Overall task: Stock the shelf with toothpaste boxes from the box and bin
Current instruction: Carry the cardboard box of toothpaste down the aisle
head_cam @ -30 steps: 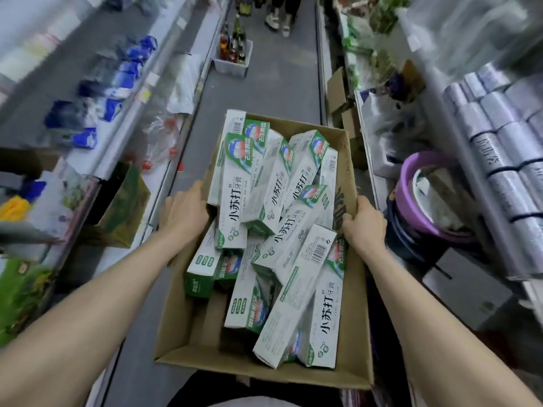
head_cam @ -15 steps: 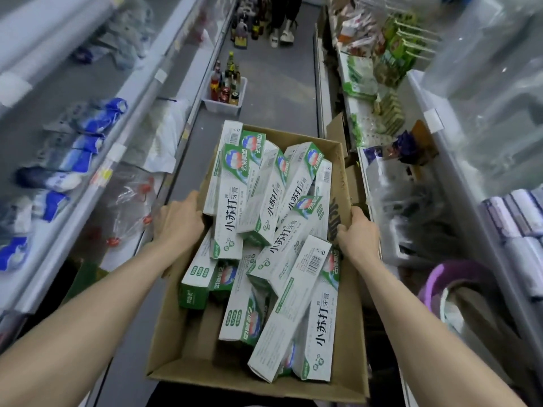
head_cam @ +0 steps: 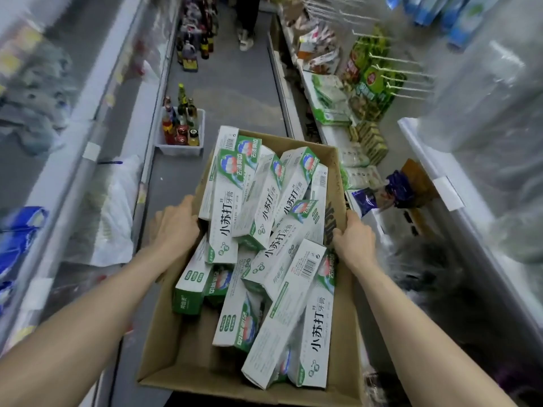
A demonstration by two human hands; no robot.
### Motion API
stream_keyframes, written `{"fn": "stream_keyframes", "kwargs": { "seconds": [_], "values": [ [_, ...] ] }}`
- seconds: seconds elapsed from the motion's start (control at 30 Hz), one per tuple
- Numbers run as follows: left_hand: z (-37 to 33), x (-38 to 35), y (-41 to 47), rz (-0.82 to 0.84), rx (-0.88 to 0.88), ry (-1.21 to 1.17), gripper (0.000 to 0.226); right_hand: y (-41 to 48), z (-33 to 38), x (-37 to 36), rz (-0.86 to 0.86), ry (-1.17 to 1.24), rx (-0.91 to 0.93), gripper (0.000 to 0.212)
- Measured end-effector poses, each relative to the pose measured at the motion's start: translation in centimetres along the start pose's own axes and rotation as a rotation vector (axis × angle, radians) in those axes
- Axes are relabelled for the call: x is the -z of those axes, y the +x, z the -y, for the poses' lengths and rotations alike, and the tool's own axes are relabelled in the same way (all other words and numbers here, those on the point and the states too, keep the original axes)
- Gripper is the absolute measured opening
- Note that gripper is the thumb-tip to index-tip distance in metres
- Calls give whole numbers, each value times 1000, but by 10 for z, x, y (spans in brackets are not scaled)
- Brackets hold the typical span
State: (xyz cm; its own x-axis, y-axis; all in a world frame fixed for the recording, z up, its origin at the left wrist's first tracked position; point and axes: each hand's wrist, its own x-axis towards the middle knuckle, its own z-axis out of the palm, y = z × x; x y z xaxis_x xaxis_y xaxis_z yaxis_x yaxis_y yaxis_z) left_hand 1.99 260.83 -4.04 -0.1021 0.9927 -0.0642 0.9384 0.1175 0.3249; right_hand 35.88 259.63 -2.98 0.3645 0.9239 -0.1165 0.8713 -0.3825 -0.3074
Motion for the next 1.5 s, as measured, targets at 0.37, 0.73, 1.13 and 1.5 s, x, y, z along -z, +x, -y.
{"fn": "stream_keyframes", "kwargs": {
  "seconds": [0.37, 0.73, 1.13, 1.5],
  "values": [
    [-49, -61, 213, 28, 32, 49, 28, 214, 30, -46, 62, 64, -70, 51],
    [-54, -231, 361, 255, 107, 58, 31, 374, -3, -189, 155, -45, -195, 49],
    [9, -483, 449, 389, 189, -7, 35, 481, -58, -408, 207, -143, -211, 50],
    [19, -621, 443, 387, 222, -123, 30, 532, -120, -536, 199, -174, -163, 39]
  ]
}}
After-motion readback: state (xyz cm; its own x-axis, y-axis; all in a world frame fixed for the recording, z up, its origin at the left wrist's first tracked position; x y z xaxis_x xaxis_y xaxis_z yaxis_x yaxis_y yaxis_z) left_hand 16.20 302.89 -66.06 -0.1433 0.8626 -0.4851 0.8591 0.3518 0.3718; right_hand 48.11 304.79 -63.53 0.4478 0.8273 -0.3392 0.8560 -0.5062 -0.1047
